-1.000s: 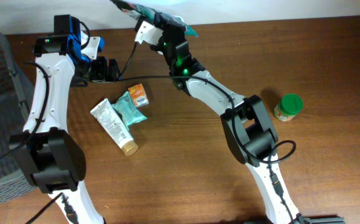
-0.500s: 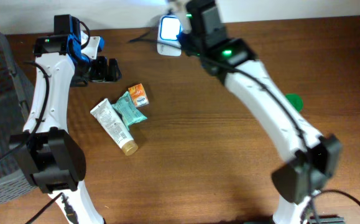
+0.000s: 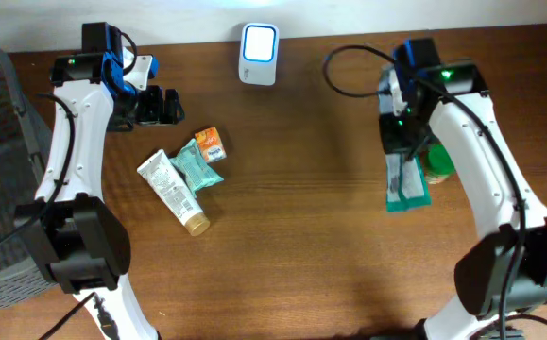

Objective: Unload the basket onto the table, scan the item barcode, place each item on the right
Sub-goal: 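Carry the gloves packet right and lay it on the table, then reach the right gripper to the orange box and grasp it, then lift the orange box toward the scanner, then hold the orange box up to the scanner window with the right gripper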

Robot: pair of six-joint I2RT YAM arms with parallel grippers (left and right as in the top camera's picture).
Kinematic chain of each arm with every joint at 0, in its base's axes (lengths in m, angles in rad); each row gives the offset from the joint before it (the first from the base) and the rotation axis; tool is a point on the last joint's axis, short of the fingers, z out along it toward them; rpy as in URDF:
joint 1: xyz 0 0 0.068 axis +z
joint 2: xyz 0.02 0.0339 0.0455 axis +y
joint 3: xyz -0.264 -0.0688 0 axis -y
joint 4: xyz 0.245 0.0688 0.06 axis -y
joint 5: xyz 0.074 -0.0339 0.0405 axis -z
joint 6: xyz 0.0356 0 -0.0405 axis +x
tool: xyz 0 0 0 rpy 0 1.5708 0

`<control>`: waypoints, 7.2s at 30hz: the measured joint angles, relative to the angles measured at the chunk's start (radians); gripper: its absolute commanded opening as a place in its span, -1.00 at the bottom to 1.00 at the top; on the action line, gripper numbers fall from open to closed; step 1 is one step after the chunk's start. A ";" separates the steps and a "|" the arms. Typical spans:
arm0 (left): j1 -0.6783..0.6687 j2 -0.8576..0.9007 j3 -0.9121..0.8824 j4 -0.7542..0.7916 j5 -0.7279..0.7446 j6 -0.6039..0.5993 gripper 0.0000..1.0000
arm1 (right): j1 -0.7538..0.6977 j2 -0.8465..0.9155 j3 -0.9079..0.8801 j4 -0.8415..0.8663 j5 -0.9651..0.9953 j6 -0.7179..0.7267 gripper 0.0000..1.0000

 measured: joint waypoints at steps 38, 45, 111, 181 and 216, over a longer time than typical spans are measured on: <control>0.000 0.000 0.000 -0.001 0.000 0.000 0.98 | -0.028 0.116 0.352 -0.027 -0.422 0.020 0.97; 0.000 0.000 0.000 -0.001 0.000 0.000 0.98 | 0.238 0.206 0.352 0.243 -0.528 0.070 0.66; 0.000 0.000 0.000 -0.002 0.000 0.000 0.98 | 0.317 0.497 0.291 0.259 -0.334 -0.051 -0.08; 0.000 0.000 0.000 -0.002 0.000 0.000 0.98 | 0.057 0.201 0.552 -0.438 -1.205 -0.384 -0.92; 0.000 0.000 0.000 -0.001 0.000 0.000 0.98 | 0.397 0.721 0.565 1.080 0.402 -0.782 -0.91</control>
